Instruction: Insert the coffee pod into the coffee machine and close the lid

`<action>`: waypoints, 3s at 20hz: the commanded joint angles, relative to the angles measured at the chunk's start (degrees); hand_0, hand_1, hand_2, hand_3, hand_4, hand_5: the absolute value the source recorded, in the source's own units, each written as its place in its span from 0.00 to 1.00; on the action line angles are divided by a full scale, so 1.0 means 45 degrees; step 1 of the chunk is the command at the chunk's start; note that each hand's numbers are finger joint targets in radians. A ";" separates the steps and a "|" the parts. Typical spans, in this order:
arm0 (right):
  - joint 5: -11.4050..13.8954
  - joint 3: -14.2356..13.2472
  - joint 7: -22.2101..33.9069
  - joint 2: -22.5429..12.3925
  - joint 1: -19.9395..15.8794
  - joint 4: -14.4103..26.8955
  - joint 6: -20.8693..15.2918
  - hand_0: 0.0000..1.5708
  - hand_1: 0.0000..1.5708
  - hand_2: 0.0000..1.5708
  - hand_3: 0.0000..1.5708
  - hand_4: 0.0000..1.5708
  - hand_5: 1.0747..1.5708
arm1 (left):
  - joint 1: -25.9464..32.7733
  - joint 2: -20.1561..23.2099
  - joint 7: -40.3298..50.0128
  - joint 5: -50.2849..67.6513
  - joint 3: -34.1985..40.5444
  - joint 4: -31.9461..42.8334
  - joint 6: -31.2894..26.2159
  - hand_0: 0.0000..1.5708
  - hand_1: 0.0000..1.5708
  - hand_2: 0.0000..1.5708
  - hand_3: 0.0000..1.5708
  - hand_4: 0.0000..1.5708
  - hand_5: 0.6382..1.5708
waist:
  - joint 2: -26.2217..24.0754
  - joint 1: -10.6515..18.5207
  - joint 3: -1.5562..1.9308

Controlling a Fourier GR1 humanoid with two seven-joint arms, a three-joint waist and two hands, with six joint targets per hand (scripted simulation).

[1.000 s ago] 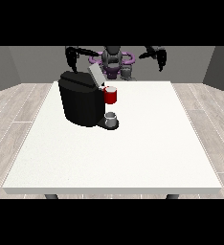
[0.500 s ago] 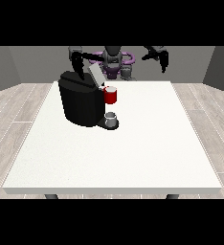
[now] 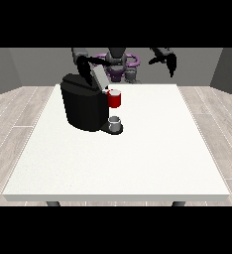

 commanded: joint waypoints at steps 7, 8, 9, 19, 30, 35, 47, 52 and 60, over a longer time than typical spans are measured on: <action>0.0603 0.0373 -0.0497 -0.0501 -0.1425 0.0462 0.0355 0.00 0.00 0.00 0.00 0.07 1.00 | -0.0428 0.0026 0.0796 0.0045 -0.0162 -0.0412 0.0299 0.00 0.00 0.00 0.00 0.23 1.00 | 0.0693 0.0200 -0.0003; 0.0881 0.0594 -0.0051 -0.0316 -0.1627 0.0349 -0.0062 0.00 0.00 0.00 0.00 0.08 1.00 | 0.0093 0.0377 0.0245 0.0191 -0.0053 -0.0215 -0.0257 0.00 0.00 0.00 0.00 0.23 1.00 | 0.0544 0.0648 -0.0007; 0.0788 0.0596 0.0422 -0.0216 -0.2078 0.0360 -0.0075 0.00 0.00 0.00 0.00 0.03 1.00 | 0.0194 0.0052 0.0367 0.0108 -0.0426 -0.0204 -0.0289 0.00 0.00 0.00 0.00 0.24 1.00 | 0.0455 0.0857 -0.0007; 0.1904 0.1558 0.0742 0.0249 -0.3025 -0.0109 -0.0735 0.00 0.00 0.00 0.00 0.00 1.00 | -0.0686 0.0194 0.0264 -0.0173 -0.0520 -0.0088 -0.0063 0.00 0.00 0.00 0.00 0.21 1.00 | 0.0975 0.1335 -0.0012; 0.2026 0.1311 0.2339 -0.0757 -0.4064 -0.1609 -0.0634 0.00 0.00 0.00 0.00 0.06 1.00 | -0.1799 0.0149 0.0002 -0.0039 -0.0653 -0.0014 -0.0269 0.00 0.00 0.00 0.00 0.25 1.00 | 0.2136 0.2516 -0.0002; 0.2358 0.1351 0.3394 -0.1257 -0.4704 -0.2460 -0.0913 0.00 0.00 0.00 0.00 0.00 1.00 | -0.2115 -0.0073 -0.0213 -0.0005 -0.1027 0.0038 -0.0537 0.00 0.00 0.00 0.00 0.27 1.00 | 0.2727 0.3559 -0.0015; 0.2990 0.1227 0.2109 -0.0994 -0.6976 -0.0264 -0.1223 0.00 0.00 0.00 0.00 0.00 1.00 | -0.2883 0.0187 -0.0030 0.0522 -0.0758 -0.0333 -0.0887 0.00 0.00 0.00 0.00 0.16 1.00 | 0.3799 0.4084 -0.0011; 0.2834 0.0925 0.1422 -0.0644 -0.7545 0.0522 -0.1441 0.00 0.00 0.00 0.00 0.00 1.00 | -0.3858 0.0497 0.0367 0.0638 -0.0508 -0.0386 -0.0903 0.00 0.00 0.00 0.00 0.20 1.00 | 0.4521 0.3900 -0.0008; 0.2761 0.0692 0.0640 -0.0174 -0.7780 0.1509 -0.1666 0.00 0.00 0.00 0.00 0.00 1.00 | -0.3016 0.0557 0.0299 0.1023 -0.0585 -0.0699 -0.1399 0.00 0.00 0.00 0.00 0.22 1.00 | 0.3872 0.4066 -0.0010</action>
